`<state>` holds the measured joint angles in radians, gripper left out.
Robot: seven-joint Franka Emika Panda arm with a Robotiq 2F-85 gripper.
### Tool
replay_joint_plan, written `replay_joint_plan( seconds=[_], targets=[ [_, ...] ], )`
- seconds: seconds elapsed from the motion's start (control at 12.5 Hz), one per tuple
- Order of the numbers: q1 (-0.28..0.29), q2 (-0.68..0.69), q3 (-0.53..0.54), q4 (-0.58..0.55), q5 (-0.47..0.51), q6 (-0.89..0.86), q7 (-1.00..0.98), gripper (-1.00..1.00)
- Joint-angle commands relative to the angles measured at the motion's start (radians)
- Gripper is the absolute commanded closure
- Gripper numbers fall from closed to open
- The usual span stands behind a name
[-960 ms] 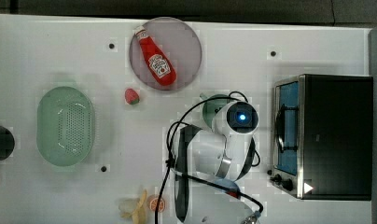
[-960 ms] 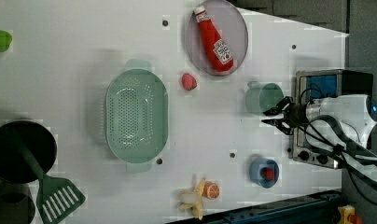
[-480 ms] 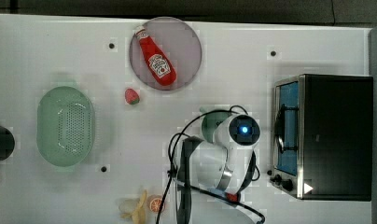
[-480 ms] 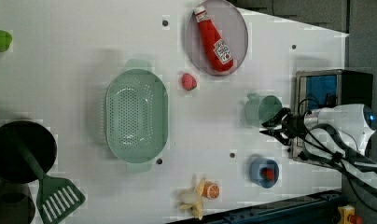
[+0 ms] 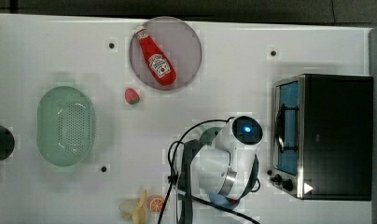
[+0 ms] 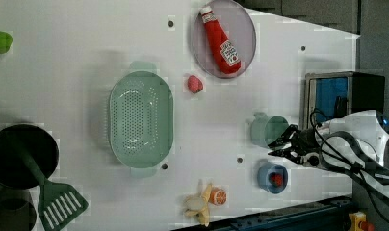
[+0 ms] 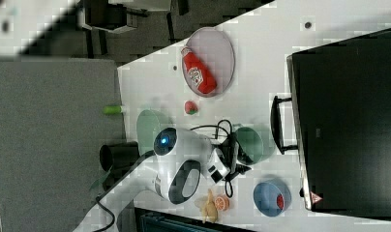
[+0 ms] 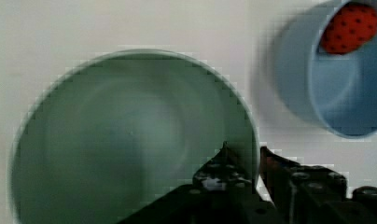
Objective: Drag mug backwards.
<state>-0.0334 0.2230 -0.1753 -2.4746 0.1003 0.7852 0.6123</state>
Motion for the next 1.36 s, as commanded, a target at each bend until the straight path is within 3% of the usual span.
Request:
replay_joint_plan(
  seconds=[0.08,0.4,0.64,1.12,1.36],
  targets=[
    [-0.005,-0.029,-0.055,-0.012,-0.019,-0.029,-0.001,0.59],
    [-0.003,-0.032,-0.052,-0.019,-0.049,-0.044,-0.002,-0.29],
    [0.006,-0.102,-0.042,0.044,-0.049,-0.177,-0.051,-0.97],
    [0.015,-0.306,0.051,0.344,-0.052,-0.338,-0.592,-1.0],
    [0.015,-0.358,0.091,0.518,-0.057,-0.549,-0.607,-1.0]
  ],
)
